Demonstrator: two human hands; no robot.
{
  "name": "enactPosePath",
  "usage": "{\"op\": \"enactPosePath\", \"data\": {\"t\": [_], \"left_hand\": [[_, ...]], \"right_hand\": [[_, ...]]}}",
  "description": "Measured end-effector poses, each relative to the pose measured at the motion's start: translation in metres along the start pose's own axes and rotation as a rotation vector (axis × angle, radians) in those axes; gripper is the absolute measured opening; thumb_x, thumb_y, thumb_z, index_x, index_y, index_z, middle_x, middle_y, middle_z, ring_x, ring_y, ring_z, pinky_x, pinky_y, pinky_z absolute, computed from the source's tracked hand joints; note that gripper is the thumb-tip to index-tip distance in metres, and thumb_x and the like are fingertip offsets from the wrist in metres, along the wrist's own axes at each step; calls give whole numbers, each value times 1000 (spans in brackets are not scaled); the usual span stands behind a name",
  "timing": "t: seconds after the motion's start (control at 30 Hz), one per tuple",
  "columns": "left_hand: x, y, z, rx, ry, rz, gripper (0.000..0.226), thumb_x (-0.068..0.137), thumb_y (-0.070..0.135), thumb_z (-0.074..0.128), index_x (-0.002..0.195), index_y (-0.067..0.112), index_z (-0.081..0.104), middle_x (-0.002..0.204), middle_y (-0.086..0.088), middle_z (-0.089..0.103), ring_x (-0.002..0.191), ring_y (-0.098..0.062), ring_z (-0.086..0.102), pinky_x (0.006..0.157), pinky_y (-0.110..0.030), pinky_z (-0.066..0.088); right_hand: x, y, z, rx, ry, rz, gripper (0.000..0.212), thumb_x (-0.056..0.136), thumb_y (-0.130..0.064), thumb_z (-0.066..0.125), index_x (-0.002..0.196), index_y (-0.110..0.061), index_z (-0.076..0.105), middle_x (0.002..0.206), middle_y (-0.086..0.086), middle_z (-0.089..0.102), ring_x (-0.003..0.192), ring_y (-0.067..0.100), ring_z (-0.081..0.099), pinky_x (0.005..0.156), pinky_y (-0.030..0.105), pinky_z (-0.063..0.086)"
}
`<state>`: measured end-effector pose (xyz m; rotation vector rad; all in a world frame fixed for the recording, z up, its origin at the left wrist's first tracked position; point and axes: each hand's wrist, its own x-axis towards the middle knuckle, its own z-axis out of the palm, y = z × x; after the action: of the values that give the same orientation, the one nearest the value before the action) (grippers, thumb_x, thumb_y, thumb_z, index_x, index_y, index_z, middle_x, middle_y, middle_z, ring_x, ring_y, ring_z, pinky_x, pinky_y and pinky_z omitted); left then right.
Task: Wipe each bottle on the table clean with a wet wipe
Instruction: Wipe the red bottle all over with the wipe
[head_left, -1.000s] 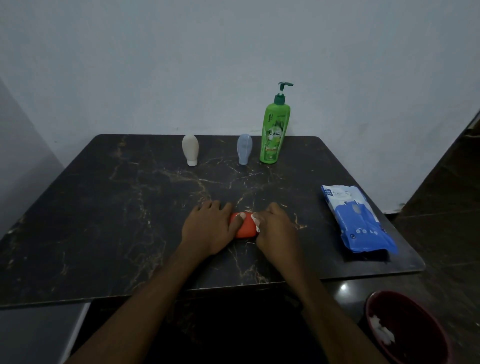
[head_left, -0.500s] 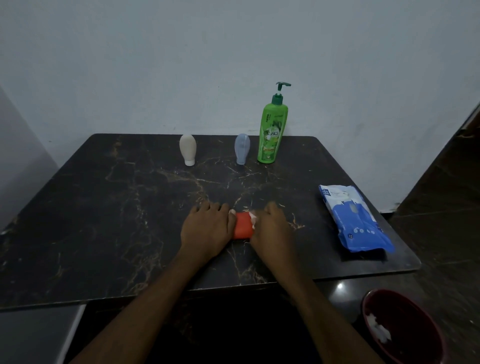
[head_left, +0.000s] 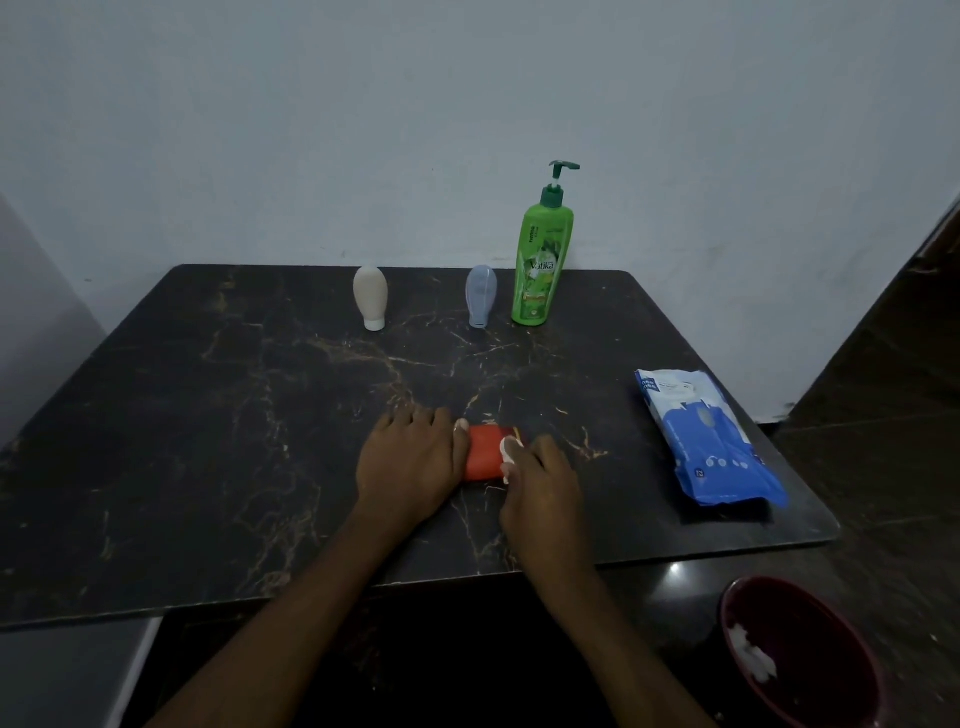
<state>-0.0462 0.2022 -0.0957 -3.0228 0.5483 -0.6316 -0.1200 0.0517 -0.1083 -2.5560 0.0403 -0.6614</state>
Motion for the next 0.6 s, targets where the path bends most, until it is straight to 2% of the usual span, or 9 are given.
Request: {"op": "enactPosePath", "data": {"t": [0.1,0.2,0.3,0.43,0.53,0.6], "left_hand": [[-1,0,-2,-26,5,-1,53,105,55,24,86,20,60,87,-3,68,80,-23,62,77,-38,44],[-3,-1,-6,-39,19,35,65,101,70,20,88,18,58,88,-5,66,83,-23,60,82,-40,47],[-1,-5,-7,-36,-35,112,81,90,86,13,100,19,58,100,-4,62,93,-22,57,91,-43,46],[-1,-11,-17,-65,-36,218,87,76,96,36,111,20,57,108,-2,57,97,-21,56,92,-41,46],[0,-9,-34,-80,-152,222,81,75,88,53,124,23,46,118,0,57,99,-19,61,79,-37,46],[3,-5,-43,-49,-215,225,80,79,80,58,132,23,40,120,-1,62,99,-21,65,76,-36,46]], "right_hand": [[24,-5,-8,-38,-62,64,38,83,-4,63,120,-14,65,110,4,53,99,23,56,86,38,50],[56,-7,-19,-106,-223,131,34,86,-17,68,119,-19,64,121,2,47,110,20,53,91,30,45],[65,-1,-28,-27,-324,155,35,92,-24,66,126,-21,62,125,3,46,114,19,52,98,34,45],[41,8,-44,46,-247,1,25,96,-16,55,119,-16,65,115,4,49,101,18,56,88,32,48],[22,11,-48,115,-135,-81,30,97,-14,50,123,-13,64,113,7,51,96,20,57,85,36,51],[15,11,-48,115,-141,-52,35,99,-14,50,132,-16,60,120,5,51,102,17,56,89,31,49]]}}
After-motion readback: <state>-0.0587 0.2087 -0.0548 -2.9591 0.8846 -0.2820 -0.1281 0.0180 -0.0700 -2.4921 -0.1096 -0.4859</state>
